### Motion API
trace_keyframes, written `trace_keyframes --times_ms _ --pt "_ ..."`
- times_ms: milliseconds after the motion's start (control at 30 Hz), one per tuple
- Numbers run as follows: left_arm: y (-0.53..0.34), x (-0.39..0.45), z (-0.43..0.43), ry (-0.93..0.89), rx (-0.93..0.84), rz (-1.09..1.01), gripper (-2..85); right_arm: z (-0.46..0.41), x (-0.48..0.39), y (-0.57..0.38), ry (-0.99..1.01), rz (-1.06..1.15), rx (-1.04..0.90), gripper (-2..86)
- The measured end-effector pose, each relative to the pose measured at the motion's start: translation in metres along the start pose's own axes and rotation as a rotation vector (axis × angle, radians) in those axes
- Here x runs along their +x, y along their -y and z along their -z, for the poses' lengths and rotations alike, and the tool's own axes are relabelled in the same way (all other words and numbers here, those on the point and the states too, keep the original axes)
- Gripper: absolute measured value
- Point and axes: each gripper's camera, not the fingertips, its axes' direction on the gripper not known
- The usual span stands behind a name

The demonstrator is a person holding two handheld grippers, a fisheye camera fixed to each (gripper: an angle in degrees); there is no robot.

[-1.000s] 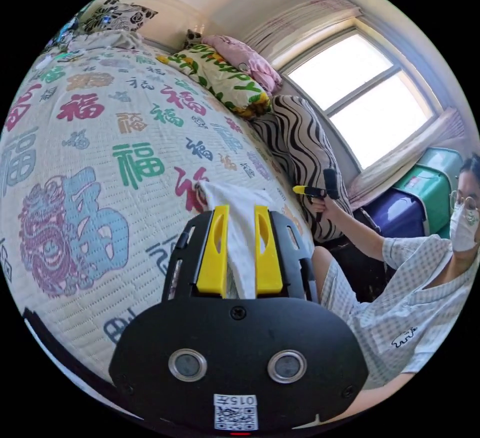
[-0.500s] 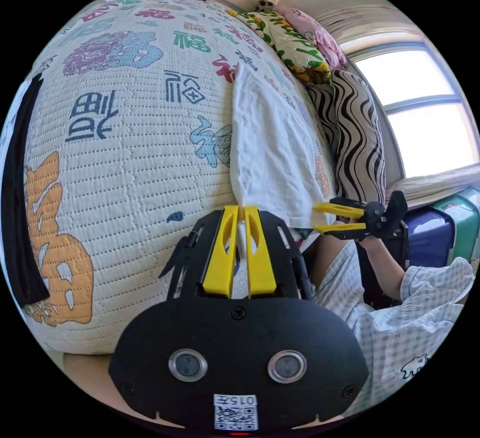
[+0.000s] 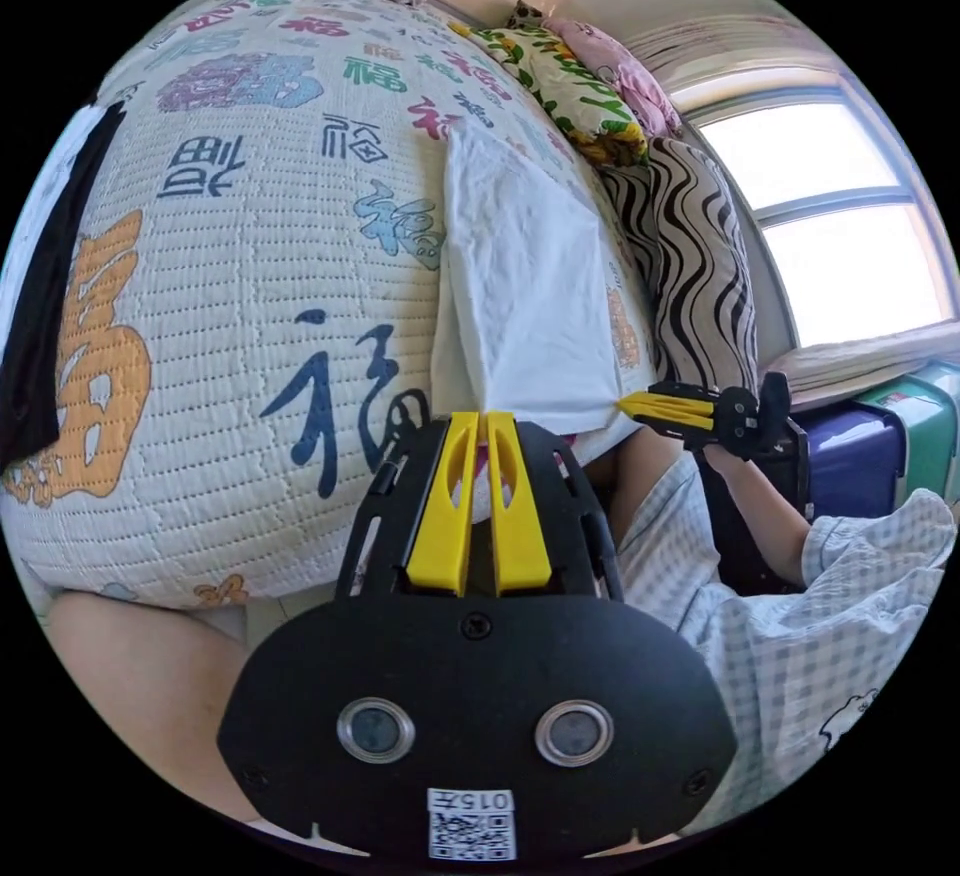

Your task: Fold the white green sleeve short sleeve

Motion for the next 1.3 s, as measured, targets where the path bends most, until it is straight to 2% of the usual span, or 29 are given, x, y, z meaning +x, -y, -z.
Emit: trace_keyframes --times_ms 133,267,367,433,500,600,733,867,1067,1167,1300 --pt "0.000 0.003 0.005 0.055 0.043 0.000 3.3 0.005 0.013 -0.005 0.083 -0.123 0.041 4.2" --pt "0.010 0.009 0.022 0.138 0.054 -0.046 6.1 0.019 0.029 -0.020 0.047 -0.211 0.094 5.1" --pt "0.024 0.010 0.023 0.106 0.084 -0.066 6.2 0.021 0.045 -0.024 0.055 -0.248 0.146 4.8" --pt "0.031 0.008 0.009 0.092 0.039 -0.073 6.2 0.011 0.053 -0.022 0.110 -0.252 0.118 4.7" --pt "0.034 0.009 -0.010 0.201 -0.048 -0.104 6.1 -0.008 0.060 -0.021 0.142 -0.250 0.032 4.5" --pt "0.040 0.012 -0.002 0.225 -0.058 -0.170 6.2 -0.005 0.079 -0.033 0.191 -0.292 0.067 4.5" --pt "0.089 -0.006 0.044 0.042 0.139 -0.179 10.0 0.021 0.151 -0.072 0.302 -0.510 0.335 5.8" --pt "0.168 -0.034 0.054 -0.154 0.232 -0.197 12.1 0.014 0.248 -0.096 0.567 -0.703 0.578 8.3" --pt "0.235 -0.085 0.004 -0.311 0.030 -0.113 14.1 -0.050 0.334 -0.100 0.799 -0.848 0.530 11.4" --pt "0.240 -0.104 -0.006 -0.425 0.014 -0.099 13.2 -0.074 0.353 -0.099 0.908 -0.842 0.502 11.5" --pt "0.241 -0.107 -0.014 -0.489 -0.025 -0.136 11.9 -0.086 0.363 -0.091 0.999 -0.766 0.504 10.5"
